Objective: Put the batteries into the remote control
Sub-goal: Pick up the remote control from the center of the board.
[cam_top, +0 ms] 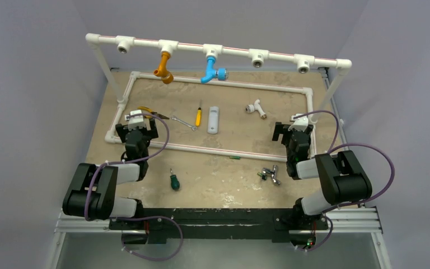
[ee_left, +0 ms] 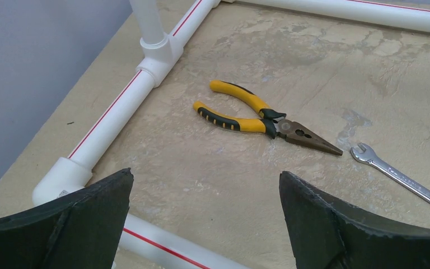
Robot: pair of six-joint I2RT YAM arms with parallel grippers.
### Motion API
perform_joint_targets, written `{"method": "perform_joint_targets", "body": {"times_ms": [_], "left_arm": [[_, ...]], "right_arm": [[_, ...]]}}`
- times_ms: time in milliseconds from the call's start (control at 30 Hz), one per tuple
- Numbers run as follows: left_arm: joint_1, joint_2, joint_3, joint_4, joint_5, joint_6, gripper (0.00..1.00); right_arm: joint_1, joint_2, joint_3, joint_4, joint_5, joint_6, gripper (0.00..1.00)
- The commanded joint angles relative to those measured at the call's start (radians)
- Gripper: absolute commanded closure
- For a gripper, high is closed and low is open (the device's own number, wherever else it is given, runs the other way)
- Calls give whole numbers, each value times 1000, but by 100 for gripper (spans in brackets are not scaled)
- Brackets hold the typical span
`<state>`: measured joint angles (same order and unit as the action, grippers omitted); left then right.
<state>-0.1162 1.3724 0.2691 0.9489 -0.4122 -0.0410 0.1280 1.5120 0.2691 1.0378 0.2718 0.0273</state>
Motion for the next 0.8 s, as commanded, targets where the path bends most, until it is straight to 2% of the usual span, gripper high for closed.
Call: {"method": "perform_joint_targets", "body": {"times_ms": [0, 367, 467, 500, 533, 600, 633, 767], "left_arm": [[10, -4, 27, 33, 16, -3, 0], [12, -7, 29, 26, 16, -7, 0], [-23, -54, -15, 79, -6, 49, 0], [-50, -92, -31, 100, -58, 87, 0], [-106, -139, -32, 75, -160, 126, 0], [-192, -244, 17, -55, -272, 151, 0], [-206, -300, 53, -176, -303, 102, 0], [-209, -463, 277, -805, -271, -279, 0]], "right_arm": [[-4, -3, 17, 29, 21, 6, 1], [-4, -1, 26, 12, 38, 18, 1], [-4, -47, -36, 103, 113, 26, 1], [-4, -107, -45, 75, 187, 38, 1], [-4, -170, -27, -60, 247, 65, 1], [-5, -302, 66, -334, 245, 112, 1], [-3, -358, 109, -427, 229, 112, 1], [4, -401, 279, -725, 51, 171, 1]]}}
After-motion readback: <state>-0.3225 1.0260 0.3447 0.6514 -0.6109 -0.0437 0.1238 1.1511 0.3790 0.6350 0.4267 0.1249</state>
